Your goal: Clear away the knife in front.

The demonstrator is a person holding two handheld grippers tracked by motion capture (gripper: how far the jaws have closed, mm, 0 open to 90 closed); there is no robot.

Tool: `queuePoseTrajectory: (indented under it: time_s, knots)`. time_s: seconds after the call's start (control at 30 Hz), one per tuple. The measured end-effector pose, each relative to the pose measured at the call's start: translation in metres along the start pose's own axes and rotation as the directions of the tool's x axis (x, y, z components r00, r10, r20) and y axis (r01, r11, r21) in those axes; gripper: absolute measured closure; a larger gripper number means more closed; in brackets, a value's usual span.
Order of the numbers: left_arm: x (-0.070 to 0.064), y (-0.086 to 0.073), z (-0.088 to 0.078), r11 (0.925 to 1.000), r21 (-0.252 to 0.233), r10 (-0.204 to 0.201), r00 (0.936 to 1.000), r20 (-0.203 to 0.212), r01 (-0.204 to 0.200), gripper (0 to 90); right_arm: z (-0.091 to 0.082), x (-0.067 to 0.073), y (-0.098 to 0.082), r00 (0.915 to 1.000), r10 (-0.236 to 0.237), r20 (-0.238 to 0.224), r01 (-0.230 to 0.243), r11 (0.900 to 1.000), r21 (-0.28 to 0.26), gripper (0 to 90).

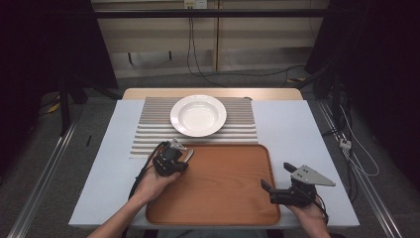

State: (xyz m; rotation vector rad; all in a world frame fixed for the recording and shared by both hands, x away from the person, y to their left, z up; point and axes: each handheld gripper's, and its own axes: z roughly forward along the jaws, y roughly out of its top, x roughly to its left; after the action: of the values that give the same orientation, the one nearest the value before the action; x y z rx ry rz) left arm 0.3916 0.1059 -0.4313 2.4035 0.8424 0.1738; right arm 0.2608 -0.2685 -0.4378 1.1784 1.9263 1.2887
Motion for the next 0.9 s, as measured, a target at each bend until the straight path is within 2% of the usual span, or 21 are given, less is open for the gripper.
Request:
queuePoseTrajectory:
  time_s: [0.07,0.2,0.33,0.53,0.6,0.63,0.73,0.9]
  knots:
    - [0.003,-0.002,-0.002,1.0,0.003,-0.004,1.0,0.002,0.004,90.0,0.0,0.0,0.0,1.0,0.001,0.0,-0.001,1.0,0.0,1.4]
    - [0.005,-0.005,-0.005,1.0,0.008,-0.004,0.9997,-0.023,0.004,90.0,0.0,0.0,0.0,1.0,0.001,0.002,-0.001,1.0,0.001,1.4]
    - [0.01,-0.007,-0.008,0.9998,0.005,-0.019,0.9994,-0.03,0.019,90.0,0.0,0.0,0.0,1.0,-0.001,0.001,0.001,1.0,0.002,1.4]
    - [0.012,-0.009,-0.008,0.9998,0.015,-0.012,0.9994,-0.033,0.013,90.0,0.0,0.0,0.0,1.0,-0.001,0.0,0.001,1.0,0.004,1.4]
    - [0.01,-0.008,-0.009,0.9996,0.029,0.01,0.9981,-0.061,-0.008,90.0,0.0,0.0,0.0,1.0,-0.003,-0.001,0.003,1.0,0.006,1.4]
    - [0.01,-0.008,-0.009,0.9996,0.029,0.007,0.9979,-0.065,-0.005,90.0,0.0,0.0,0.0,1.0,-0.003,-0.002,0.003,1.0,0.006,1.4]
    - [0.013,-0.009,-0.011,0.9993,0.038,0.001,0.9987,-0.051,0.001,90.0,0.0,0.0,0.0,1.0,-0.003,-0.001,0.003,1.0,0.006,1.4]
    - [0.016,-0.01,-0.012,0.999,0.044,-0.01,0.998,-0.062,0.013,90.0,0.0,0.001,0.0,1.0,-0.003,-0.001,0.003,1.0,0.007,1.4]
